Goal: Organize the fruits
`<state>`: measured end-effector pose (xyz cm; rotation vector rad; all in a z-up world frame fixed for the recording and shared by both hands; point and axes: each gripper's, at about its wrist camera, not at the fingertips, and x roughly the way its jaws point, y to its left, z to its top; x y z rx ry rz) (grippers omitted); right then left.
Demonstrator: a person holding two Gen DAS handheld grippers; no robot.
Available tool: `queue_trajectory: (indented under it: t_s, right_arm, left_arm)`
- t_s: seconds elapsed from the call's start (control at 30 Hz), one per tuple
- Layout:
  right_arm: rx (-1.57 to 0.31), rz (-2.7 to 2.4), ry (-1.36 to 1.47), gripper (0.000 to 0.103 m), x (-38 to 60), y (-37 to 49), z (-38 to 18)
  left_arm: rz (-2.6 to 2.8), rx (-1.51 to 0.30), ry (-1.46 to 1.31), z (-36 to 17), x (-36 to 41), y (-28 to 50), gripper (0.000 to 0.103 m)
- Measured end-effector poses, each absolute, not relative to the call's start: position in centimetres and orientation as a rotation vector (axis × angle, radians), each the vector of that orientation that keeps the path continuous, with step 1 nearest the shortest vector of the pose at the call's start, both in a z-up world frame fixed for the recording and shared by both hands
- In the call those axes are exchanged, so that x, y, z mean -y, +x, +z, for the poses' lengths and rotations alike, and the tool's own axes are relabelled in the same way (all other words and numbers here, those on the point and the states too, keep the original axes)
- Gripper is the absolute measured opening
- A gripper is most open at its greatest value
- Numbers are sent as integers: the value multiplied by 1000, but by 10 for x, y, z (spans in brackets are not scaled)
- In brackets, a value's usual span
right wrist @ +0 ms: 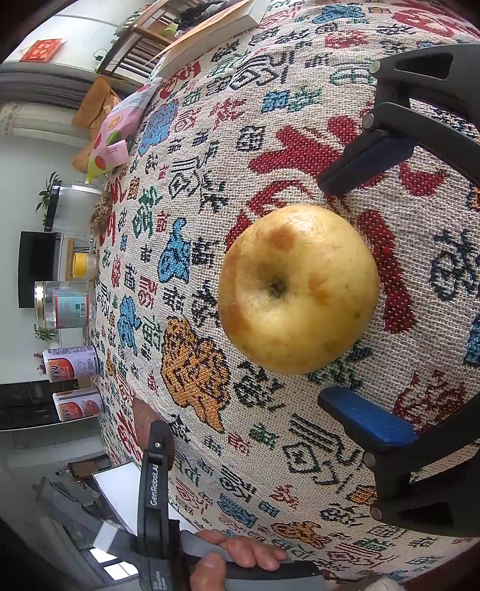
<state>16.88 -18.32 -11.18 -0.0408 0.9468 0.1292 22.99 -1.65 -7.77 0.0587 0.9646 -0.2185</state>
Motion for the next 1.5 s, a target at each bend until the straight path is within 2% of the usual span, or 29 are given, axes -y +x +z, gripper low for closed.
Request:
queue_trajectory:
  t_s: [0.2,0.27,0.3,0.33,0.37,0.43,0.8,1.5]
  right_arm:
    - [-947,129,-41,103,183,169,-112]
    - [-947,129,-41,103,183,169,-112]
    - [-947,129,-41,103,183,169,-112]
    - [-947,129,-40,103,183,169,-112]
    - [-947,129,-40,103,183,169,-112]
    - [-947,129,-41,103,183,169,-112]
    - [-946,130,-40,103,183,169,-112]
    - [-946,130,-40,103,183,169,-112]
  left_arm:
    - [-191,-961,12,-91,-3,158,46]
    - [-170,-927,30,-97,-2,156,61]
    - [-148,-913,51,-99,-1,159,81]
    - [-118,-912,69,-101,0,162,90]
    - [-101,-914,76,-103,0,165,90]
    - [-93,-930,52,-104,-5,169,98]
    - [-71,-934,45,-106,-7,167,102]
    - [-71,-934,45,-106,-7,167,102]
